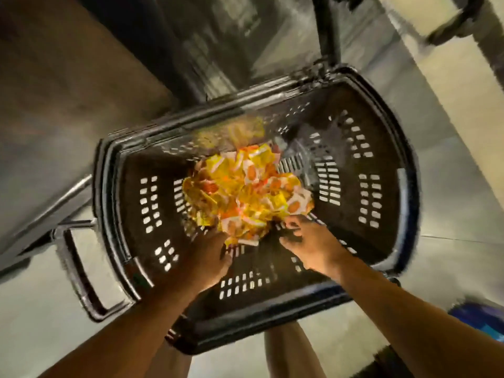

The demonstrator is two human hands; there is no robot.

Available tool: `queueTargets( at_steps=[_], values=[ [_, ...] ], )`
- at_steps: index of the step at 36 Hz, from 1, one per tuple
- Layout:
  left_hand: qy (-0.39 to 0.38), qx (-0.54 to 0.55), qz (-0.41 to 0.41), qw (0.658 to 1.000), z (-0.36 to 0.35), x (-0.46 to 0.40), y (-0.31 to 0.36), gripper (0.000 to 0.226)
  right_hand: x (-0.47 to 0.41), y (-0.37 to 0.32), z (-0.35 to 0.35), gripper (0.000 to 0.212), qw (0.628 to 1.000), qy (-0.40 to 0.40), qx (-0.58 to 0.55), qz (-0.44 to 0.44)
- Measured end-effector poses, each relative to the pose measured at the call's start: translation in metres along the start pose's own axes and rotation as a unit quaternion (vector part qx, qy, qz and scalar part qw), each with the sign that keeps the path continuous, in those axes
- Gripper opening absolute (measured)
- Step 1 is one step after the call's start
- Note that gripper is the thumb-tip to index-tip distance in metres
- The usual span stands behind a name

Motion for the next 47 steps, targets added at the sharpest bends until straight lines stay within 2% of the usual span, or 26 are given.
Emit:
queueTargets(
  at_steps=[3, 7, 13, 16, 18, 21, 24, 26, 28, 31, 36, 39, 41, 43, 47],
  values=[
    [0.0, 0.032, 0.042, 0.999, -0.025, -0.018, -0.025, 0.048, -0.035, 0.009, -0.025, 0.06, 0.995, 0.022, -0.075, -0.058],
    [0.025, 0.135, 0.111, 0.984, -0.048, -0.037, -0.055, 0.054, -0.069, 0.008, -0.062, 0.077, 0.983, 0.041, -0.148, -0.102],
    [0.046, 0.339, 0.181, 0.922, -0.073, -0.057, -0.076, 0.066, -0.101, 0.005, -0.092, 0.098, 0.956, 0.112, -0.229, -0.143],
    [0.036, 0.398, 0.171, 0.901, -0.08, -0.073, -0.072, 0.063, -0.109, 0.007, -0.097, 0.092, 0.935, 0.158, -0.274, -0.158],
    [0.055, 0.429, 0.167, 0.886, -0.082, -0.083, -0.07, 0.053, -0.11, 0.009, -0.1, 0.08, 0.93, 0.174, -0.279, -0.164],
    [0.1, 0.377, 0.162, 0.906, -0.076, -0.087, -0.073, 0.045, -0.11, 0.005, -0.097, 0.054, 0.942, 0.197, -0.231, -0.141],
    [0.097, 0.366, 0.163, 0.911, -0.077, -0.084, -0.076, 0.043, -0.109, -0.001, -0.09, 0.052, 0.94, 0.221, -0.237, -0.107],
    [0.089, 0.36, 0.171, 0.913, -0.075, -0.081, -0.076, 0.04, -0.11, -0.006, -0.093, 0.047, 0.931, 0.207, -0.287, -0.083],
    [0.079, 0.366, 0.157, 0.914, -0.072, -0.081, -0.073, 0.037, -0.111, -0.011, -0.101, 0.057, 0.928, 0.169, -0.323, -0.074],
    [0.058, 0.422, 0.14, 0.894, -0.071, -0.079, -0.068, 0.036, -0.111, -0.016, -0.105, 0.075, 0.943, 0.156, -0.287, -0.069],
    [0.018, 0.491, 0.113, 0.864, -0.075, -0.068, -0.061, 0.051, -0.107, -0.02, -0.1, 0.101, 0.969, 0.123, -0.213, -0.028],
    [0.015, 0.482, 0.118, 0.868, -0.072, -0.063, -0.062, 0.05, -0.105, -0.019, -0.086, 0.086, 0.974, 0.101, -0.201, -0.037],
    [-0.003, 0.459, 0.139, 0.877, -0.068, -0.058, -0.064, 0.056, -0.1, -0.017, -0.074, 0.071, 0.971, 0.085, -0.22, -0.044],
    [-0.023, 0.454, 0.149, 0.878, -0.061, -0.053, -0.061, 0.051, -0.091, -0.015, -0.06, 0.059, 0.963, 0.072, -0.254, -0.049],
    [-0.009, 0.49, 0.176, 0.854, -0.041, -0.047, -0.056, 0.034, -0.061, -0.007, -0.034, 0.061, 0.939, 0.061, -0.328, -0.089]
  ],
)
Point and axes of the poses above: each hand's wrist, its own x-axis away from the middle knuckle, its own z-axis out of the back of the hand, y = z × x, the point moved 8 cm from there along -x, towards the middle knuckle, and after that the axes turned 7 degrees about y, right-handed, at the moved point
